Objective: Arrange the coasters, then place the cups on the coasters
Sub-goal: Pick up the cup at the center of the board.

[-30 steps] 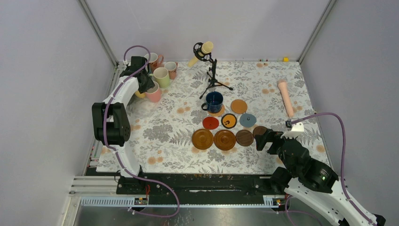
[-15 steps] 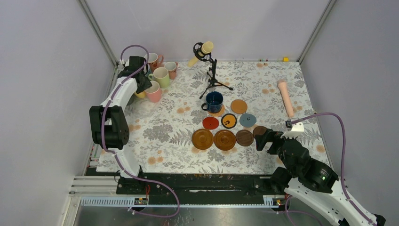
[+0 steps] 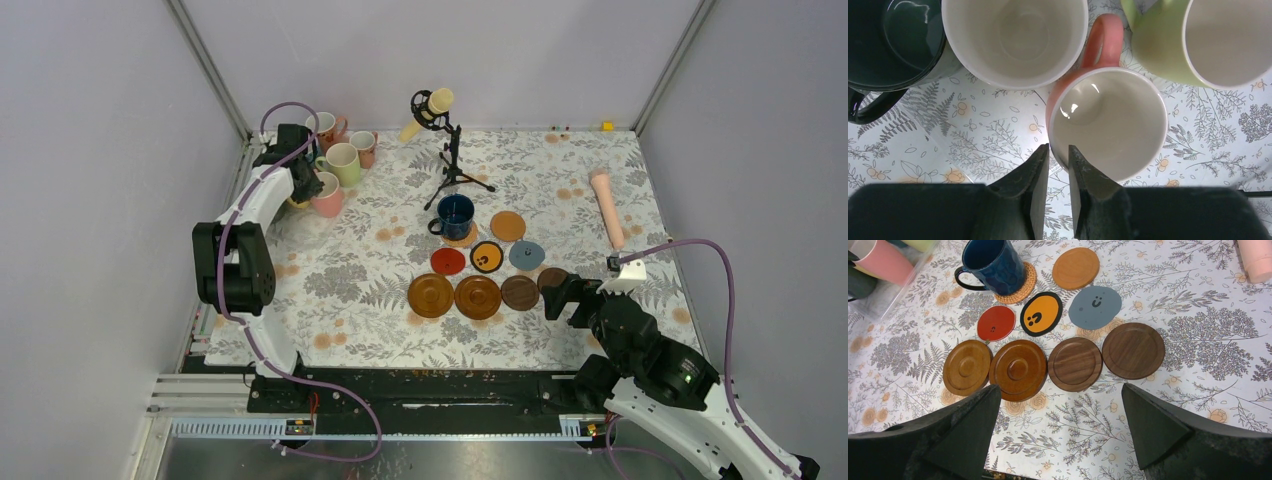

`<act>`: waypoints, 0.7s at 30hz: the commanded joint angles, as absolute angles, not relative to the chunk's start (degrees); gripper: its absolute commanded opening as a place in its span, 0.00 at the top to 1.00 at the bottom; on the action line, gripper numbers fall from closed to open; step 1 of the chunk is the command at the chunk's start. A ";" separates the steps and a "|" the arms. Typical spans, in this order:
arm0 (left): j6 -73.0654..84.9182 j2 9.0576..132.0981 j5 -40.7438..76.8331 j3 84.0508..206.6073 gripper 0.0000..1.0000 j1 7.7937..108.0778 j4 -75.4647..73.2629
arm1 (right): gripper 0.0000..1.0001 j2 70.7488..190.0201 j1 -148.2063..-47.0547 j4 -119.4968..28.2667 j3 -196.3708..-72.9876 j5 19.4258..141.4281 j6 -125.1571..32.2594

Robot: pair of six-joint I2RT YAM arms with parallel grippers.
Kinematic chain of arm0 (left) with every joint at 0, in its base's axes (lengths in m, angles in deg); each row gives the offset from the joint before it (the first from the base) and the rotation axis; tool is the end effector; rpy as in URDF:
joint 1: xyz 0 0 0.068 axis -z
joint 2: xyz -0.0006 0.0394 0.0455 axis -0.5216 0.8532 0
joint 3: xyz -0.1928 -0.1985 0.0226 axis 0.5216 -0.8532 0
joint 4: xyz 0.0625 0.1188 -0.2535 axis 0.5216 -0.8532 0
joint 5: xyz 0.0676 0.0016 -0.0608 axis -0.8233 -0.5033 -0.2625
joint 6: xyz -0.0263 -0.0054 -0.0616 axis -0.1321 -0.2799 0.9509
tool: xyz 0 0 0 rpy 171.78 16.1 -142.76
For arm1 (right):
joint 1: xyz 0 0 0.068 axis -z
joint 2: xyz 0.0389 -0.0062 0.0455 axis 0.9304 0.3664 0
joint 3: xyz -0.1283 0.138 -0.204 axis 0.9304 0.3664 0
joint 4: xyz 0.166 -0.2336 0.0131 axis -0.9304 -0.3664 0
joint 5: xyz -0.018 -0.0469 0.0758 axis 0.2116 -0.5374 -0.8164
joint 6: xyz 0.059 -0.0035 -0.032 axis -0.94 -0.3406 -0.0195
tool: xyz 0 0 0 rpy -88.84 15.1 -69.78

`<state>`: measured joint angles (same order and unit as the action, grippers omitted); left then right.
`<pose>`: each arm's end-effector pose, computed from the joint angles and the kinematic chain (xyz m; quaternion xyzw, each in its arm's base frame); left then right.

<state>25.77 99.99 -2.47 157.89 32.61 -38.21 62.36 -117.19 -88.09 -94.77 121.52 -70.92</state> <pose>0.4372 0.0024 0.2328 -0.2784 0.9073 0.0140 0.3148 0.0863 0.0534 0.2930 0.0434 0.8022 0.1701 0.5707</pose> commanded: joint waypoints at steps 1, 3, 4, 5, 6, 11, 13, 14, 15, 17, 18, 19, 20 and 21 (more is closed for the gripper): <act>25.02 100.30 -1.47 158.81 0.81 32.40 -37.10 | 0.01 62.10 -116.95 -87.21 -95.29 122.60 -70.39; 24.81 100.64 -1.19 159.04 0.87 32.43 -37.64 | 0.01 62.07 -116.93 -87.19 -95.25 122.69 -70.52; 24.68 100.83 -0.94 159.28 0.91 32.44 -38.22 | 0.01 62.05 -116.94 -87.15 -95.26 122.72 -70.57; 24.46 100.91 -0.74 159.78 0.96 32.43 -38.79 | 0.01 62.05 -116.93 -87.18 -95.26 122.64 -70.57; 24.23 100.83 -0.49 160.14 1.00 32.41 -39.41 | 0.01 62.11 -116.93 -87.19 -95.20 122.61 -70.59; 22.66 96.72 -0.30 161.04 1.00 32.46 -40.88 | 0.01 62.25 -116.94 -87.39 -95.68 122.73 -70.35; 22.02 94.35 0.18 161.41 1.00 32.40 -41.39 | 0.01 62.74 -116.93 -88.18 -96.50 123.08 -71.09; 21.99 93.28 0.33 161.73 1.00 32.47 -42.19 | 0.01 63.20 -116.95 -88.44 -97.01 123.26 -72.07; 21.70 92.22 1.27 161.87 1.00 32.41 -42.63 | 0.01 63.78 -116.93 -88.62 -97.73 123.11 -72.84; 21.45 90.13 4.11 161.87 1.00 32.45 -43.36 | 0.00 65.79 -116.93 -88.58 -99.30 122.08 -74.54; 21.44 89.02 5.64 161.61 1.00 32.55 -43.70 | 0.03 67.14 -116.93 -88.38 -100.31 121.31 -75.26; 21.68 87.94 6.47 161.43 1.00 32.76 -44.24 | 0.04 68.72 -116.93 -87.91 -101.32 120.35 -75.70; 21.82 86.77 6.97 160.85 1.00 33.06 -44.67 | 0.05 70.51 -116.93 -87.31 -102.28 119.35 -76.11; 21.96 85.38 7.65 160.09 1.00 33.43 -44.88 | 0.06 72.71 -116.93 -86.58 -103.34 118.37 -76.65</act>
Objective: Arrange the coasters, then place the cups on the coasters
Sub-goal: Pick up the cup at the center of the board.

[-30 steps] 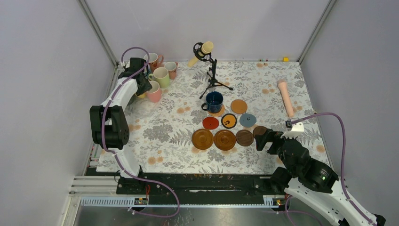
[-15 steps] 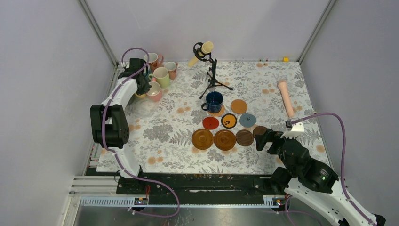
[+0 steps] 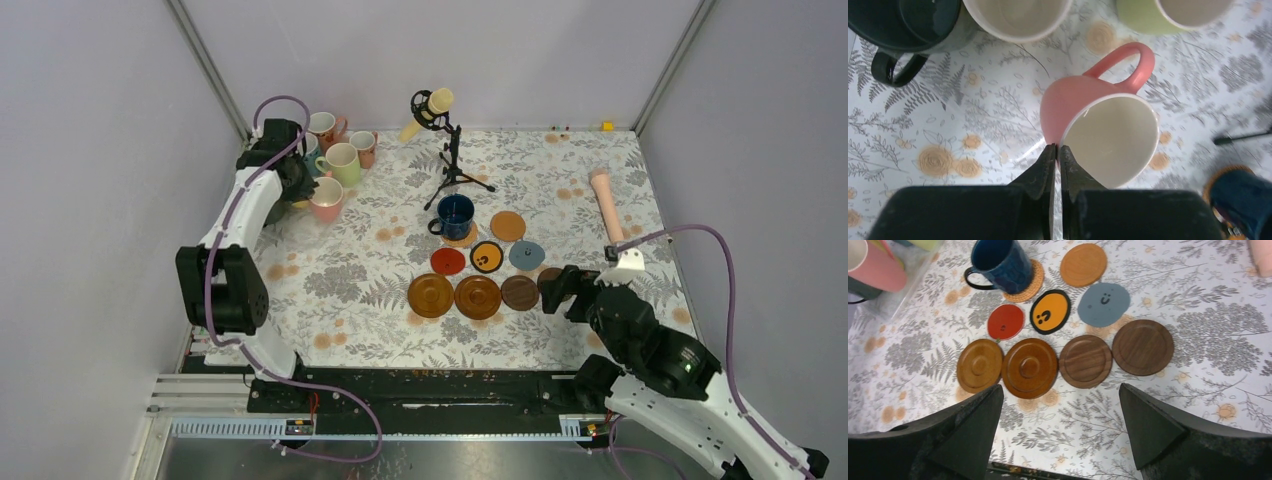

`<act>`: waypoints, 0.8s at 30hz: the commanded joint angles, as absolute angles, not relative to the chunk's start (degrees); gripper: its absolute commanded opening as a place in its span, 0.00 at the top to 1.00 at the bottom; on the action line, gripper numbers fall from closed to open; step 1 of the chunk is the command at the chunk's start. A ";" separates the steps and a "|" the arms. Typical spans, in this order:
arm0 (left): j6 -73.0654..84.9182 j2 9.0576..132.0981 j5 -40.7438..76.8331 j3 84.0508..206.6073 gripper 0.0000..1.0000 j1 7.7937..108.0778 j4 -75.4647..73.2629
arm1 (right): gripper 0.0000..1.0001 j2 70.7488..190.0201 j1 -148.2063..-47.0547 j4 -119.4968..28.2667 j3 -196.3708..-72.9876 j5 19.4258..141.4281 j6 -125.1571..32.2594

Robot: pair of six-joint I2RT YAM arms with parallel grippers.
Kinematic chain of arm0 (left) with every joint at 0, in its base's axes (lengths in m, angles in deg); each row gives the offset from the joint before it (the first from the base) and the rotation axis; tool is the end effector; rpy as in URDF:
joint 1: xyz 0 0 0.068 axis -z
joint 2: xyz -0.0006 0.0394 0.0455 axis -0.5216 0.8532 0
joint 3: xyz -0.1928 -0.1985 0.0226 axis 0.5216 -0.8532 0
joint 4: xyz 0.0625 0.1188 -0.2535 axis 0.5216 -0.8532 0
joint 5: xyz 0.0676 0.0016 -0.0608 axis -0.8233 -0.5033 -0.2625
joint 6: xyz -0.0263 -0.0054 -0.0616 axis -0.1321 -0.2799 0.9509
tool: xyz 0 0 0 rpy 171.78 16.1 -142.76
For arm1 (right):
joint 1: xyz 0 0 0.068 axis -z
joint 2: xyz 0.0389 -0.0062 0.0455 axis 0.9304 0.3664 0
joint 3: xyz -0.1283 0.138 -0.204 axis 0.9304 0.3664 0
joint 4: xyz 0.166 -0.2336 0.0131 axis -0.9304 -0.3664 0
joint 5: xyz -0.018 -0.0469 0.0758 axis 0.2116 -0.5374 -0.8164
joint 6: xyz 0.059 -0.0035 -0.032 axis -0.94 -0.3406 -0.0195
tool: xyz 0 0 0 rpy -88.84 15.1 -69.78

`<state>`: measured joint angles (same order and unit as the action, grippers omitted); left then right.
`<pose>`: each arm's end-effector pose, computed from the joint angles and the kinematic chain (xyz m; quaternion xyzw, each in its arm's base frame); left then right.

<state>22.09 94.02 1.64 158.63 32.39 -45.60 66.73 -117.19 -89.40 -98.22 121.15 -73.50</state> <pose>0.4113 0.0008 0.2697 -0.2412 0.9225 -0.0070 0.3012 0.0903 0.0584 0.3048 0.0537 0.8114 0.1727 0.5559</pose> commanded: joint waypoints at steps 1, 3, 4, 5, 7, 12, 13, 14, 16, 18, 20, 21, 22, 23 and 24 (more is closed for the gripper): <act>22.14 84.11 8.67 158.99 1.00 33.93 -44.98 | 0.08 75.12 -116.93 -85.83 -104.63 117.32 -77.11; 22.26 81.09 9.48 156.46 1.00 35.06 -45.06 | 0.12 80.41 -116.93 -83.56 -107.93 114.20 -78.14; 22.25 79.53 10.92 155.00 1.00 35.80 -45.04 | 0.14 83.32 -116.96 -82.72 -109.75 112.86 -78.97; 22.21 77.86 11.41 153.36 1.00 36.76 -45.04 | 0.16 86.71 -116.98 -81.78 -111.59 111.15 -79.76; 22.39 74.56 12.70 149.95 1.00 38.46 -45.00 | 0.20 94.49 -117.01 -80.06 -115.52 107.44 -81.35; 23.16 65.67 14.98 141.76 1.00 42.84 -43.84 | 0.30 109.57 -121.27 -75.61 -124.07 107.86 -86.58; 23.44 64.19 15.90 140.45 1.00 43.63 -43.55 | 0.31 112.45 -123.06 -74.78 -126.07 109.43 -87.10; 23.65 63.00 16.77 139.05 1.00 44.39 -43.17 | 0.32 115.48 -124.68 -74.22 -128.44 110.90 -87.41; 24.19 60.76 18.06 136.92 1.00 45.61 -42.69 | 0.32 121.68 -126.99 -74.14 -133.64 112.41 -88.12; 24.55 58.80 18.22 134.99 1.00 46.45 -42.20 | 0.32 127.58 -128.53 -74.42 -138.40 112.78 -89.20; 25.05 57.23 18.67 133.03 1.00 46.69 -40.92 | 0.33 132.51 -129.60 -74.53 -142.47 112.82 -89.84; 25.30 56.76 19.54 132.30 1.00 46.72 -40.42 | 0.33 134.74 -130.01 -74.59 -144.27 112.58 -89.97; 25.54 56.44 20.31 131.89 1.00 46.79 -40.17 | 0.33 136.68 -130.29 -75.03 -146.12 112.59 -90.11; 25.77 56.03 21.07 131.47 1.00 46.88 -39.86 | 0.33 138.80 -130.37 -75.60 -147.69 112.47 -90.38; 25.98 55.56 21.61 131.03 1.00 46.98 -39.39 | 0.33 140.43 -130.38 -76.19 -149.74 112.35 -90.54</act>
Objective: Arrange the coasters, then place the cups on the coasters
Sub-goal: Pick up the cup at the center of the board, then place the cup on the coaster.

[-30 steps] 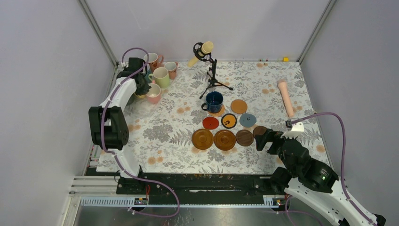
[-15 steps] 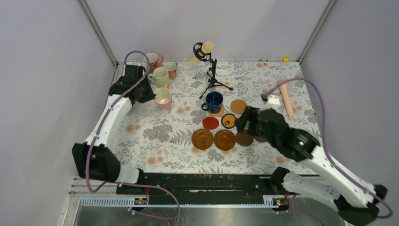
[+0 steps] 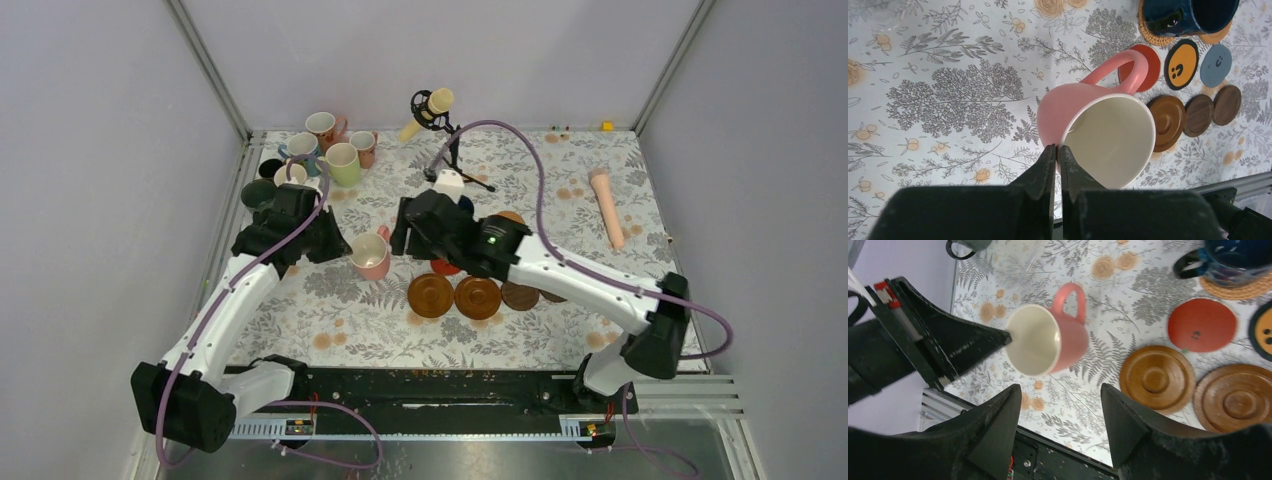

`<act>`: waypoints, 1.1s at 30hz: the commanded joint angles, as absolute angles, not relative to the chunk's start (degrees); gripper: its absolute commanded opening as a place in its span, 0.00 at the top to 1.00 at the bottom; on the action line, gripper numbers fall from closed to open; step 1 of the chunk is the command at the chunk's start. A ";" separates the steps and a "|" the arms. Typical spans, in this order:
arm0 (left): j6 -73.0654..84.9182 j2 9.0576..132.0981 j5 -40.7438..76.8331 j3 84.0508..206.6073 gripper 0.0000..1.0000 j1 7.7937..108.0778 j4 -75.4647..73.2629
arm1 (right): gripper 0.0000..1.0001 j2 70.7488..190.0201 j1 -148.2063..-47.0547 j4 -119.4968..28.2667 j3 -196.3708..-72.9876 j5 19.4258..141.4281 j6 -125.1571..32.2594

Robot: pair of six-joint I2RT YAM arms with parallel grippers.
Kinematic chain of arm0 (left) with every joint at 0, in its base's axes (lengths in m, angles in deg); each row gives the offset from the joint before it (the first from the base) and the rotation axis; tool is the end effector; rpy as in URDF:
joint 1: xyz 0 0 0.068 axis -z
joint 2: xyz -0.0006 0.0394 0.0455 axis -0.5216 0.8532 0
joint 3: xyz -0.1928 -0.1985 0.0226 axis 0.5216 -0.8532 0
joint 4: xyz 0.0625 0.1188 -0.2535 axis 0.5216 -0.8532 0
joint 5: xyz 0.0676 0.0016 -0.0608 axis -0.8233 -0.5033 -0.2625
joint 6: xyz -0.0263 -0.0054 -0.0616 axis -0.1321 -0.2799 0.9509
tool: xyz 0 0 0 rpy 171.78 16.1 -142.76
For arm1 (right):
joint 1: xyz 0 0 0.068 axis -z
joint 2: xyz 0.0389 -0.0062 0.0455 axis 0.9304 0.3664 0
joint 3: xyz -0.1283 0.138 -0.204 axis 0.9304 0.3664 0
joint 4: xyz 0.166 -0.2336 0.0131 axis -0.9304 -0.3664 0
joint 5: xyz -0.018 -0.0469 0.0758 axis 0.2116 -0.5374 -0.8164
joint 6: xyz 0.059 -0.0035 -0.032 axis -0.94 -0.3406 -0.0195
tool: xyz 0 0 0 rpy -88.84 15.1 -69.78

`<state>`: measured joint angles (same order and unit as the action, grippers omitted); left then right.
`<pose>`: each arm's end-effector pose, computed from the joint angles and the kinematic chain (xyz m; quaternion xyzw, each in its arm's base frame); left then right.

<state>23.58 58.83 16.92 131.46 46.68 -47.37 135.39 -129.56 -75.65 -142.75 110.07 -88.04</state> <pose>0.2487 -0.0746 0.2921 -0.0927 0.9321 -0.1847 0.2974 0.2013 0.3225 0.3631 -0.0046 0.8675 0.2855 0.4074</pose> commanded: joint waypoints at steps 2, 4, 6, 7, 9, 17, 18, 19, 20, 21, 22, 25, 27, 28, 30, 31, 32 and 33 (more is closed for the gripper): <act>26.24 54.95 22.22 130.58 1.00 47.16 -38.91 | 0.34 143.45 -130.42 -77.08 -151.92 112.41 -90.73; 26.38 54.64 22.73 130.53 1.00 47.19 -38.91 | 0.34 145.96 -130.38 -78.13 -153.45 113.19 -91.01; 26.78 54.15 23.13 129.94 1.00 47.41 -38.16 | 0.35 147.96 -130.38 -79.86 -154.79 114.38 -91.35; 27.18 53.82 23.49 129.48 1.00 47.43 -37.66 | 0.35 148.84 -130.38 -80.10 -155.26 114.44 -91.33; 27.81 53.39 24.25 128.74 1.00 47.56 -36.97 | 0.36 150.43 -130.38 -80.36 -156.09 113.89 -91.22; 28.87 52.65 24.80 127.24 1.00 47.89 -35.18 | 0.41 154.56 -130.38 -82.67 -157.75 114.17 -90.76; 29.13 52.61 25.15 127.02 1.00 47.96 -34.63 | 0.43 154.98 -130.28 -82.80 -158.15 114.25 -90.52; 29.19 52.77 25.17 126.88 1.00 48.03 -34.37 | 0.45 155.29 -130.29 -83.05 -158.54 114.50 -90.39; 29.28 52.92 25.11 126.85 1.00 47.99 -34.28 | 0.48 155.50 -130.29 -83.05 -158.61 114.79 -90.35; 29.19 53.14 25.17 126.78 1.00 47.99 -34.28 | 0.54 155.56 -130.29 -83.00 -158.70 115.05 -90.46; 29.20 53.20 25.33 126.71 1.00 48.04 -34.24 | 0.59 155.64 -130.29 -83.01 -158.76 115.39 -90.31; 29.68 52.67 26.18 126.45 1.00 48.05 -33.57 | 0.82 155.98 -130.01 -82.96 -159.43 116.16 -89.41; 30.22 51.57 27.41 125.81 1.00 48.11 -32.04 | 0.99 155.80 -129.77 -82.51 -159.71 117.19 -87.69; 30.67 50.80 28.31 125.40 1.00 48.08 -31.12 | 1.00 155.44 -129.64 -82.52 -159.84 118.09 -86.82; 31.43 49.18 29.26 125.19 0.87 48.06 -30.62 | 1.00 154.29 -129.23 -82.35 -159.94 119.44 -84.42; 31.48 48.54 29.70 125.26 0.75 48.07 -30.63 | 1.00 153.20 -128.79 -82.33 -159.86 119.80 -83.37; 31.46 48.04 30.00 125.46 0.62 48.02 -30.71 | 1.00 152.31 -128.28 -82.37 -159.76 119.94 -82.37; 31.34 47.58 30.33 125.84 0.50 48.05 -31.07 | 1.00 150.47 -127.49 -82.37 -159.43 120.09 -81.59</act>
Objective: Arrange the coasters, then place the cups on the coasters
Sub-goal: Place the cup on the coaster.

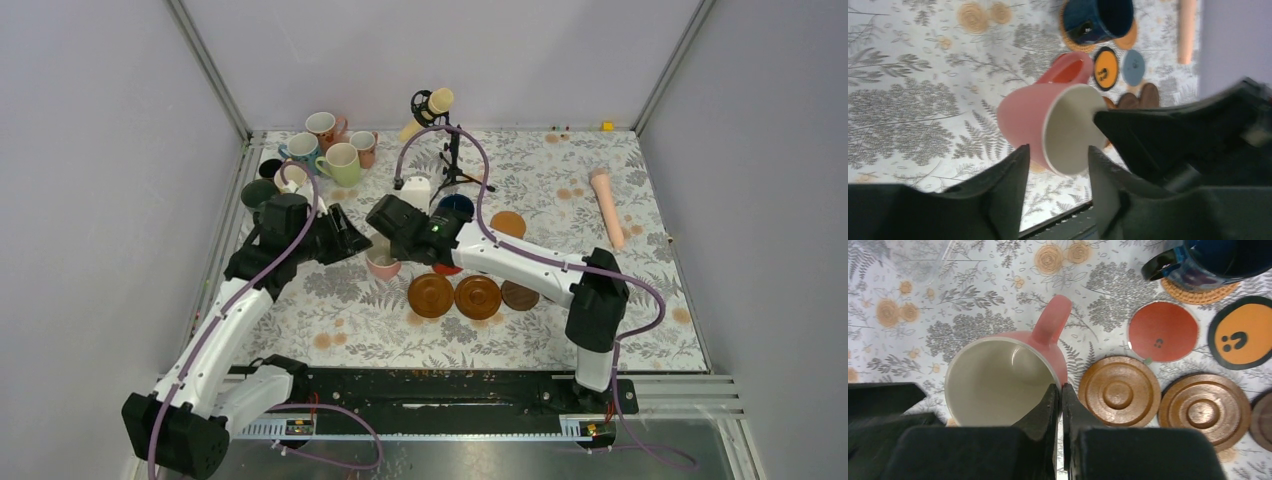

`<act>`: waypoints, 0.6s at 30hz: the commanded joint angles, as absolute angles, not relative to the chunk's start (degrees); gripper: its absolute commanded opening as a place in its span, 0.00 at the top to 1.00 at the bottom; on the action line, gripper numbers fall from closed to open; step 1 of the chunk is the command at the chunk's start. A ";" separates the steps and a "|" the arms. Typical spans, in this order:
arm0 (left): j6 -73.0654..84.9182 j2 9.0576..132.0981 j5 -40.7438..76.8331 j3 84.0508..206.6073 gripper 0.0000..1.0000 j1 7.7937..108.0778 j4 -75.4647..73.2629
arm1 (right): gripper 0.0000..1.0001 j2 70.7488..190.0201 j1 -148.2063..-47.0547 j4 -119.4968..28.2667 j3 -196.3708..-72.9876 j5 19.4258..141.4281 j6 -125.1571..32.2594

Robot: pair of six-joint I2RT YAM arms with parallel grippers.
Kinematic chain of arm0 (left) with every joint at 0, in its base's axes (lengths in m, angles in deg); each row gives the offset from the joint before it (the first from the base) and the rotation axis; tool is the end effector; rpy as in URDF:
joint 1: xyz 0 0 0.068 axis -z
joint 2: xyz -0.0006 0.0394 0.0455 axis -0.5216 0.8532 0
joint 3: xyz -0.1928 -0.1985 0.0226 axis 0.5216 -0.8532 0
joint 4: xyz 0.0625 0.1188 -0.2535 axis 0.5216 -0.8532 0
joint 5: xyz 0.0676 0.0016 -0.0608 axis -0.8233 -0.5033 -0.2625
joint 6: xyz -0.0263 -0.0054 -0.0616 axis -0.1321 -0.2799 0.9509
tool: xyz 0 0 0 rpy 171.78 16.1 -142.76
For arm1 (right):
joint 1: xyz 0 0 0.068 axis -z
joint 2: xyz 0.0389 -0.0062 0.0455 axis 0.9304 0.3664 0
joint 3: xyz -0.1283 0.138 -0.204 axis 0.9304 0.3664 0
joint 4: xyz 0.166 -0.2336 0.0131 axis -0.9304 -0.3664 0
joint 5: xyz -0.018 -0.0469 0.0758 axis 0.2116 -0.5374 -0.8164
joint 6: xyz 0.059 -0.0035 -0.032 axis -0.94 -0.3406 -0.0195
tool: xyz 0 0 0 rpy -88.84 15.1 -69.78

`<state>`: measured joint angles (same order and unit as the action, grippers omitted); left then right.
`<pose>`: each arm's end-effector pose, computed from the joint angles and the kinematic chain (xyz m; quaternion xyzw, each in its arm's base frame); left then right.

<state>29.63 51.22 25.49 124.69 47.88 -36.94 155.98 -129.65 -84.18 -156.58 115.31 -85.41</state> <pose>0.2301 -0.0830 0.2972 -0.0871 0.8891 -0.2992 0.3353 0.2416 0.3877 0.2964 -0.0384 0.9113 0.1469 0.3828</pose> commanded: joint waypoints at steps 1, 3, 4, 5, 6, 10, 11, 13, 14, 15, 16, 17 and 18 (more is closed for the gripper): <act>31.13 47.38 30.48 126.26 0.45 48.09 -31.29 | 1.00 149.48 -127.06 -82.35 -159.13 120.18 -80.62; 30.29 47.15 30.86 127.39 0.31 48.07 -32.16 | 1.00 145.97 -125.45 -82.32 -158.01 120.24 -79.03; 29.88 47.11 31.12 128.00 0.10 48.08 -32.54 | 1.00 144.13 -124.83 -82.29 -157.41 120.01 -78.42; 29.29 47.11 31.36 128.44 0.02 48.06 -32.90 | 1.00 142.22 -123.93 -82.34 -156.78 119.56 -77.94; 28.79 47.14 31.37 129.05 0.01 48.13 -33.33 | 1.00 140.44 -122.88 -82.36 -155.93 119.01 -77.51; 24.91 46.86 28.02 130.36 0.01 48.07 -35.28 | 1.00 131.77 -117.93 -83.59 -152.35 119.55 -76.62; 23.94 46.78 26.74 130.43 0.01 48.06 -35.67 | 1.00 130.32 -116.46 -84.50 -151.71 120.52 -76.17; 22.21 46.73 24.63 130.36 0.01 48.10 -36.41 | 1.00 127.87 -112.88 -86.45 -150.67 121.76 -75.96; 21.55 46.68 24.12 130.12 0.01 48.12 -36.58 | 1.00 126.91 -110.90 -86.87 -149.72 121.34 -75.85; 21.09 46.65 23.58 129.58 0.01 48.06 -36.48 | 1.00 126.01 -108.61 -86.93 -148.61 120.80 -75.88; 20.68 46.55 23.27 128.86 0.01 48.05 -36.18 | 1.00 125.50 -106.35 -86.93 -147.49 120.41 -76.05; 20.25 46.66 22.92 128.10 0.01 48.09 -35.70 | 1.00 125.31 -104.26 -86.80 -146.53 120.19 -76.26; 19.97 46.89 22.70 127.48 0.01 48.12 -35.43 | 1.00 125.39 -102.12 -86.82 -145.63 120.16 -76.47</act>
<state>23.62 47.73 25.75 128.01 47.99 -37.36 125.51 -108.23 -87.39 -148.91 118.15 -76.43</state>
